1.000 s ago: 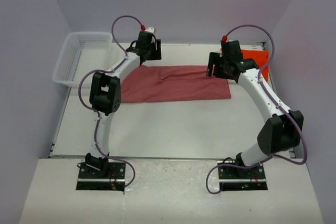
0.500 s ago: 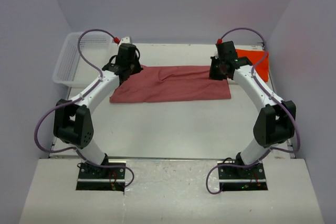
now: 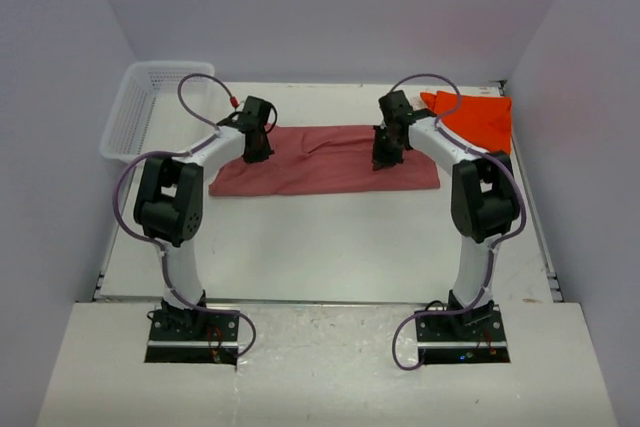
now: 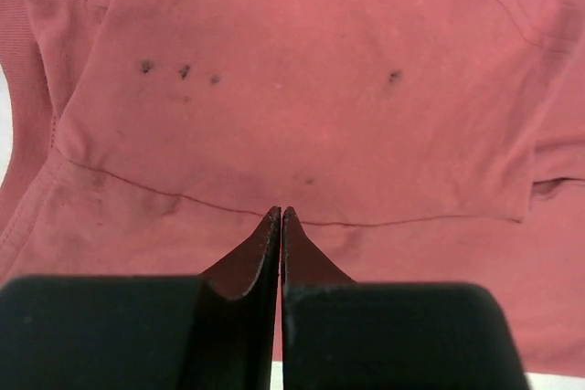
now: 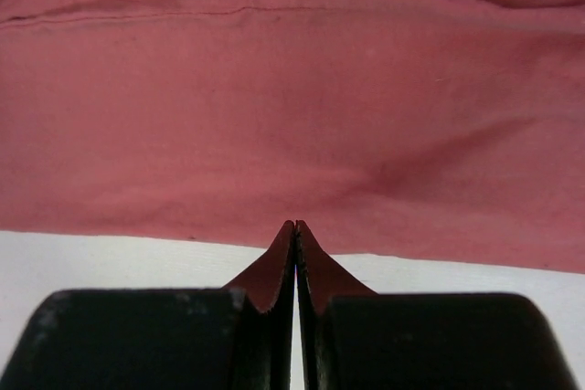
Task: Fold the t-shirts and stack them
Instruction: Fold the other side of the tshirt into a rectangle, then rotate the tshirt 90 degrees
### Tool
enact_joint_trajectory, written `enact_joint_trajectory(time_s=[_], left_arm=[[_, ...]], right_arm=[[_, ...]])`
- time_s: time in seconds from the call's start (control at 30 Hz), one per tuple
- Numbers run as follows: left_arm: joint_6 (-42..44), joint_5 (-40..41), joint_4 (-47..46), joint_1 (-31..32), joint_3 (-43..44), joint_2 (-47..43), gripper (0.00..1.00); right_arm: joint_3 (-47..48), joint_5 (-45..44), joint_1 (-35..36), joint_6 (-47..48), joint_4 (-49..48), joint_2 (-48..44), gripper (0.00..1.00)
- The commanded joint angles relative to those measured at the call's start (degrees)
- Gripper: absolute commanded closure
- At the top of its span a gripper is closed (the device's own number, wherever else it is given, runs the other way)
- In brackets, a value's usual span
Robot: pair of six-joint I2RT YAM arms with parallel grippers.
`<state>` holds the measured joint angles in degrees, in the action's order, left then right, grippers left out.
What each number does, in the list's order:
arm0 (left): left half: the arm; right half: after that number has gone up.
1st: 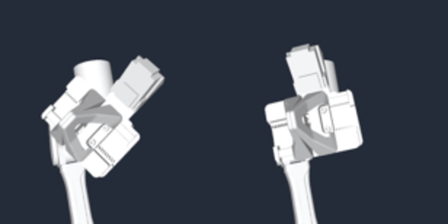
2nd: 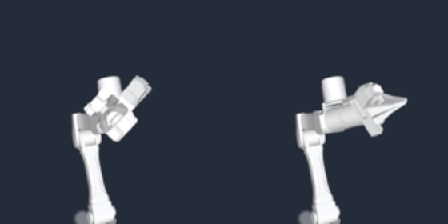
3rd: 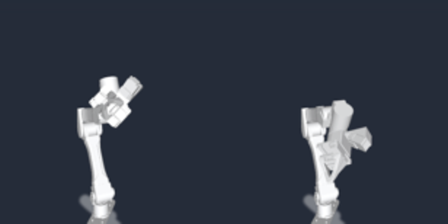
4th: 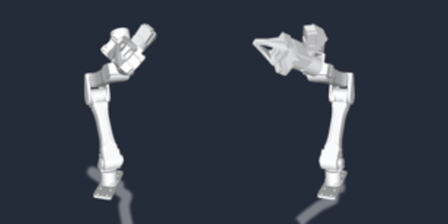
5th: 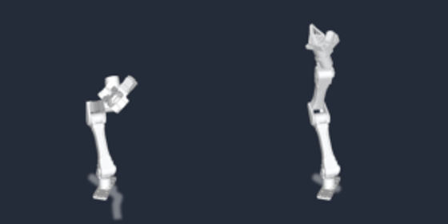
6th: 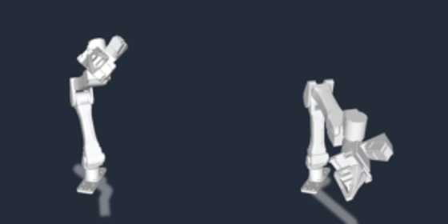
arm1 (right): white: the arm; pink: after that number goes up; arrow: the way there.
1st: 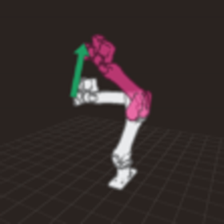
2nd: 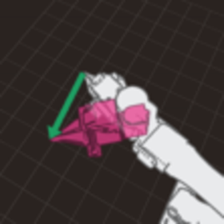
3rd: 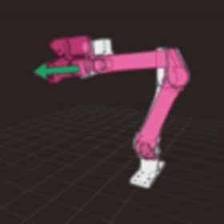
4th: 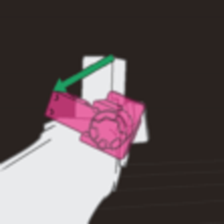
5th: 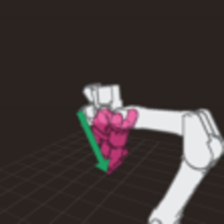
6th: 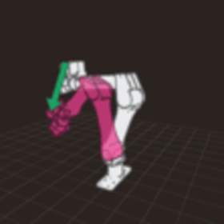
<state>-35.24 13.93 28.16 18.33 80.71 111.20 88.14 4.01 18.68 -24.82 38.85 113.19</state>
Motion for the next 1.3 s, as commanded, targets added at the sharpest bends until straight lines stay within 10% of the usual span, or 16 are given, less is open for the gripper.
enact_joint_trajectory(time_s=[0.0, 1.27], left_arm=[[-1.14, 0.48, -0.3, -1.71, 2.26, 1.47, 1.0], [10.88, -2.41, 6.73, -6.64, 21.59, 17.12, 1.0]], right_arm=[[2.92, -0.14, 1.36, -2.16, -1.49, 1.24, 1.0], [-22.12, -0.93, 9.8, -11.74, -6.33, -4.72, 1.0]])
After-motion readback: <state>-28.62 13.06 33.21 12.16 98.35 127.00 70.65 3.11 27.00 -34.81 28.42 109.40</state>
